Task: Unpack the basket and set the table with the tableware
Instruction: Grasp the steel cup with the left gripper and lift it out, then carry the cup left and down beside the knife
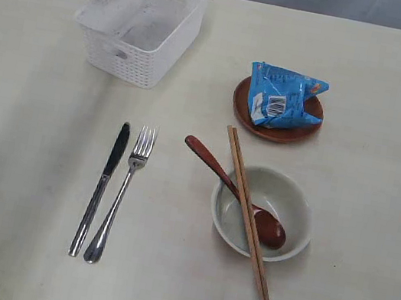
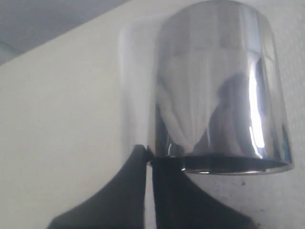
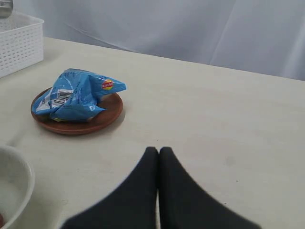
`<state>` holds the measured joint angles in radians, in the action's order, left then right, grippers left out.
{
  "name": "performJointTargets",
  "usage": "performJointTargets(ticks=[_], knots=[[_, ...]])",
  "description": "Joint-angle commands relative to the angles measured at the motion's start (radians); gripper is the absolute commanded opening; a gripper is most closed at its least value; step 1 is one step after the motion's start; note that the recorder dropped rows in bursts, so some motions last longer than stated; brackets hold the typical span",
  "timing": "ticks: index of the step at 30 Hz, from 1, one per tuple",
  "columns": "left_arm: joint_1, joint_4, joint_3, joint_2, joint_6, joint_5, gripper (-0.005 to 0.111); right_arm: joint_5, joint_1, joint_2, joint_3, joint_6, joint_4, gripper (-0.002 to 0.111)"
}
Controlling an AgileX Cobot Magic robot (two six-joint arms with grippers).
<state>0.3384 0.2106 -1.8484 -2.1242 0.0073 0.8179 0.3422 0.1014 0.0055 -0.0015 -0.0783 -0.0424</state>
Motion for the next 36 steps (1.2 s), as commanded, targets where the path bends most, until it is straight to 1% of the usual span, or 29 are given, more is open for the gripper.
performJointTargets(ticks=[1,6,8,12,18,20,23,25,27,29,31,36], knots=[[-0.003,-0.066,0.054,0.076,-0.015,0.037,0.0,0.0,-0.007,-0.006,0.001,0.004,0.0,0.0],[-0.003,-0.143,0.158,0.16,-0.015,0.067,0.0,0.0,-0.007,-0.006,0.001,0.004,0.0,0.0],[-0.003,-0.148,0.179,0.189,-0.015,0.091,0.0,0.0,-0.007,-0.006,0.001,0.004,0.0,0.0],[-0.003,-0.151,0.181,0.241,0.012,0.19,0.0,0.0,-0.007,-0.006,0.001,0.004,0.0,0.0],[-0.003,-0.154,0.181,0.287,0.023,0.403,0.0,0.0,-0.007,-0.006,0.001,0.004,0.0,0.0],[-0.003,-0.154,0.181,0.287,0.023,0.403,0.0,0.0,-0.007,-0.006,0.001,0.004,0.0,0.0],[-0.003,-0.229,0.237,0.327,0.015,0.403,0.0,0.0,-0.007,-0.006,0.001,0.004,0.0,0.0],[-0.003,-0.233,0.265,0.365,0.012,0.403,0.0,0.0,-0.007,-0.006,0.001,0.004,0.0,0.0],[-0.003,-0.218,0.305,0.411,0.008,0.403,0.0,0.0,-0.007,-0.006,0.001,0.004,0.0,0.0],[-0.003,-0.182,0.375,0.449,-0.016,0.403,0.0,0.0,-0.007,-0.006,0.001,0.004,0.0,0.0],[-0.003,-0.107,0.474,0.467,-0.044,0.403,0.0,0.0,-0.007,-0.006,0.001,0.004,0.0,0.0],[-0.003,-0.083,0.65,0.503,-0.074,0.403,0.0,0.0,-0.007,-0.006,0.001,0.004,0.0,0.0]])
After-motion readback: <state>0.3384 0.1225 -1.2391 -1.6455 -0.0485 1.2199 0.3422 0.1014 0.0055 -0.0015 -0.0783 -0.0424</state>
